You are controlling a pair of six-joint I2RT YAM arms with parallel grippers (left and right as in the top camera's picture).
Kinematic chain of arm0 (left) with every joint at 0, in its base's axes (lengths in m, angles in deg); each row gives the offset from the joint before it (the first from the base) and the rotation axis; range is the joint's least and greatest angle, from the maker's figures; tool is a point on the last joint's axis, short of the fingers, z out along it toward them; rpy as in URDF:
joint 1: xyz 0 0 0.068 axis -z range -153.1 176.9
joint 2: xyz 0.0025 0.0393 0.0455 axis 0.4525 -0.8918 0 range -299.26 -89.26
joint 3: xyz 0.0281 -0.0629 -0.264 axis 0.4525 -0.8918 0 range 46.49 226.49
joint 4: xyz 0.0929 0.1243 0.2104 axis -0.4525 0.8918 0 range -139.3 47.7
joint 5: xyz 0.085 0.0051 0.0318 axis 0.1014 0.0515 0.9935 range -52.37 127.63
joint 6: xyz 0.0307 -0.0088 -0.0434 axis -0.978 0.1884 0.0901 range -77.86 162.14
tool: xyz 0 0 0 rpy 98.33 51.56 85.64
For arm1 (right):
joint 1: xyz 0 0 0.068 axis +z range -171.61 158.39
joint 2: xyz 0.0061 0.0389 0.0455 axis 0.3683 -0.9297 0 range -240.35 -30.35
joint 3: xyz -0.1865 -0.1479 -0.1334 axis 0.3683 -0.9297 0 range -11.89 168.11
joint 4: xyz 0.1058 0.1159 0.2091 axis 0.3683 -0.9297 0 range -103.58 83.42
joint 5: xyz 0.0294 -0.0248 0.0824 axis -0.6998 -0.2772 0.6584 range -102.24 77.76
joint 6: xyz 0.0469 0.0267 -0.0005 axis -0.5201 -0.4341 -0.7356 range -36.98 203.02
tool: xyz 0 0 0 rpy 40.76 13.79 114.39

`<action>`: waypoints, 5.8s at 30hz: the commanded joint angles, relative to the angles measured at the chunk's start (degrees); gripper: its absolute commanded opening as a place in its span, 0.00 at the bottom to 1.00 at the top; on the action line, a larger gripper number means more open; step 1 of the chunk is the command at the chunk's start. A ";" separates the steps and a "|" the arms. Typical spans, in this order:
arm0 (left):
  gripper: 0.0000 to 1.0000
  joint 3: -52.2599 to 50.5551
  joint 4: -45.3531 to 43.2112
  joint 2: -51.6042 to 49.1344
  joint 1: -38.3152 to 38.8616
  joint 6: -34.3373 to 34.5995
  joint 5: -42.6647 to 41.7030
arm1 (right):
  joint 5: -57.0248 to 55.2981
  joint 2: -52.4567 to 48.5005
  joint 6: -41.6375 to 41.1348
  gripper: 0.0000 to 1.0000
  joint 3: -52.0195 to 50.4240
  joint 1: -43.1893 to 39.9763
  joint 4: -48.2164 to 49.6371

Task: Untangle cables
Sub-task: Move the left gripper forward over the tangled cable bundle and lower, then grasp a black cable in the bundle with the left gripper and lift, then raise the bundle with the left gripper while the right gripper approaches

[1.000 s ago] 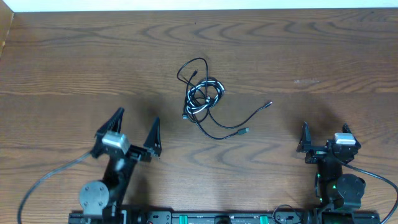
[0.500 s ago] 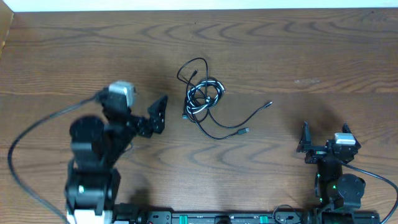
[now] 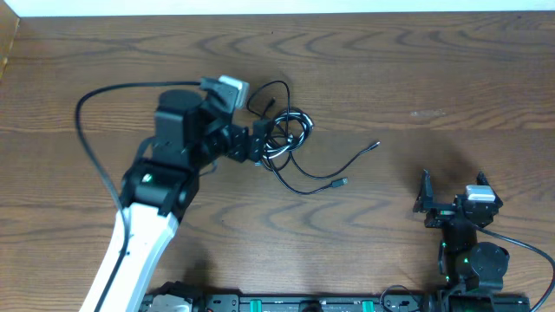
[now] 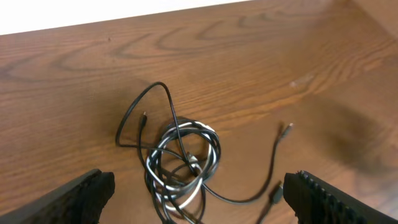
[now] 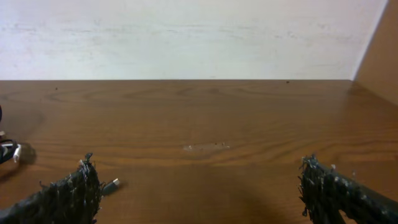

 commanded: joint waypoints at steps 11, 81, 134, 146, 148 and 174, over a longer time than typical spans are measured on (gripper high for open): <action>0.94 1.01 -5.86 -13.81 0.50 -1.33 2.45 | -0.04 0.31 -0.59 0.99 -0.07 0.55 -0.24; 0.08 1.01 -10.25 -27.96 0.92 9.92 0.42 | -0.04 0.31 -0.59 0.99 -0.07 0.55 -0.24; 0.08 1.01 -4.87 -15.78 0.94 31.67 -33.40 | 37.66 0.31 -61.70 0.99 -0.07 0.59 1.40; 0.08 1.01 -18.93 -15.78 0.94 42.01 -40.74 | 38.40 0.28 -54.60 0.99 -0.04 0.61 1.44; 0.08 1.01 -21.07 -15.78 0.94 43.32 -40.74 | 38.99 -0.04 -54.66 0.98 0.02 0.59 1.42; 0.08 1.01 -25.77 -15.78 6.12 26.97 -40.94 | 57.18 -31.45 -64.15 0.79 16.46 0.61 7.93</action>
